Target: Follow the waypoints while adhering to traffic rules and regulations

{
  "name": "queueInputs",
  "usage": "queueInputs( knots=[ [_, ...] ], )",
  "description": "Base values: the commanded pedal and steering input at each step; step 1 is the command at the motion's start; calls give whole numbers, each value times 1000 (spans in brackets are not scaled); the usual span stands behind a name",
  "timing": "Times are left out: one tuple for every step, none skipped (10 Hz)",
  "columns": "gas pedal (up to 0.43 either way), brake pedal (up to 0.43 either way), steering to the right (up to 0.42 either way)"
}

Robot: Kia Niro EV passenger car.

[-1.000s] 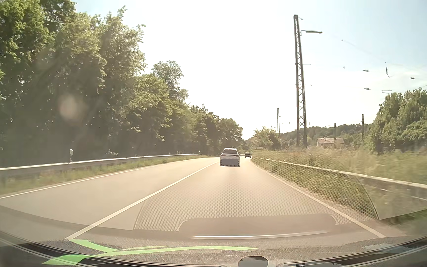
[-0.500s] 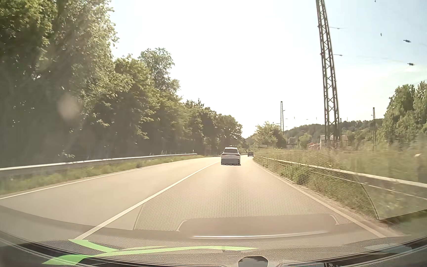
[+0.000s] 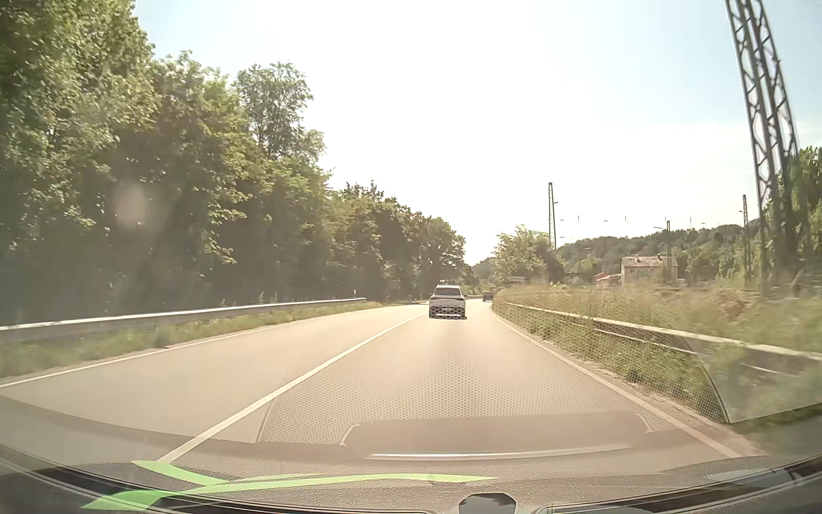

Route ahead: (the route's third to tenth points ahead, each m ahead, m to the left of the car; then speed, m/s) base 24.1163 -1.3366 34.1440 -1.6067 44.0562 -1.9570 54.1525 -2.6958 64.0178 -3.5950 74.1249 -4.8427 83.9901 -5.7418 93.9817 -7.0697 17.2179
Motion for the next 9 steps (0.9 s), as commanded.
queueInputs(
  knots=[
    [260, 0, 1],
    [248, 0, 1],
    [248, 0, 2],
    [248, 0, 3],
    [260, 0, 5],
    [260, 0, 5],
    [260, 0, 5],
    [240, 0, 5],
    [209, 0, 5]
  ],
)
